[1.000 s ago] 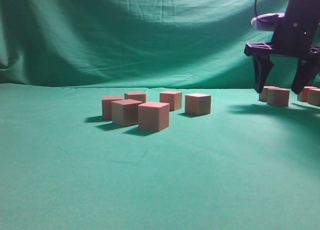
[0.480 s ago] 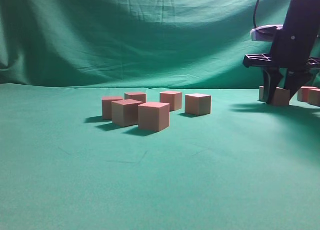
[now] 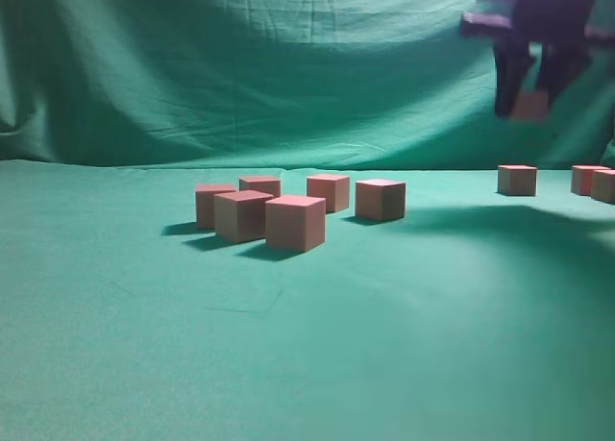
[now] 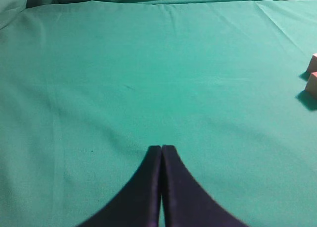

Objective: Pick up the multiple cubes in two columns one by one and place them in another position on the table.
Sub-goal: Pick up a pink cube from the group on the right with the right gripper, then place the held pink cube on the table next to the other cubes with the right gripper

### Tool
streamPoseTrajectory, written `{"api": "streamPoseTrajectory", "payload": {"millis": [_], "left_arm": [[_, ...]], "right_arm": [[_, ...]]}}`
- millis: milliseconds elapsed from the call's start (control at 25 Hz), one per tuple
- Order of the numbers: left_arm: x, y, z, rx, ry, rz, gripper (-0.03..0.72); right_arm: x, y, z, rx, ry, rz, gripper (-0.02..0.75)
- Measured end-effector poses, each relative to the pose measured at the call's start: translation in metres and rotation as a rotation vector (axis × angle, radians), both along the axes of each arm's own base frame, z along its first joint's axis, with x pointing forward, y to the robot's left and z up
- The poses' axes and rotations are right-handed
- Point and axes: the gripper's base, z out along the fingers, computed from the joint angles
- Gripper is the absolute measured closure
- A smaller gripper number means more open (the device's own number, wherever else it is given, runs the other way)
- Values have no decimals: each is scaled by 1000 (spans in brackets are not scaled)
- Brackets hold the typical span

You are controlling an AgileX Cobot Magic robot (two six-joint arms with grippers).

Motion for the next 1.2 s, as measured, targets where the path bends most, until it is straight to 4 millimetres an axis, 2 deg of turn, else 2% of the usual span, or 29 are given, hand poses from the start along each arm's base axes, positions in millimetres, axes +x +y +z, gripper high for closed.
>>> {"api": "streamPoseTrajectory", "payload": {"millis": [160, 360, 480, 600, 680, 800, 920, 1080, 1200], "left_arm": [[0, 0, 0, 0, 0, 0, 688], [0, 0, 0, 0, 0, 0, 688], [0, 0, 0, 0, 0, 0, 688], [0, 0, 0, 0, 0, 0, 688], [0, 0, 0, 0, 0, 0, 688], [0, 0, 0, 0, 0, 0, 688], [0, 0, 0, 0, 0, 0, 688], [0, 0, 0, 0, 0, 0, 688], [0, 0, 0, 0, 0, 0, 688]], "right_arm": [[-28, 5, 54, 42, -13, 40, 466], [-68, -1, 109, 59, -26, 64, 466], [-93, -5, 138, 90, -85, 68, 466], [-127, -9, 152, 130, -99, 73, 466], [-152, -14, 153, 139, -90, 74, 466], [-187, -20, 137, 138, -38, 77, 466], [-214, -22, 118, 163, -23, 108, 466], [-236, -13, 87, 220, 34, 212, 466], [-246, 6, 66, 222, 55, 321, 466]]}}
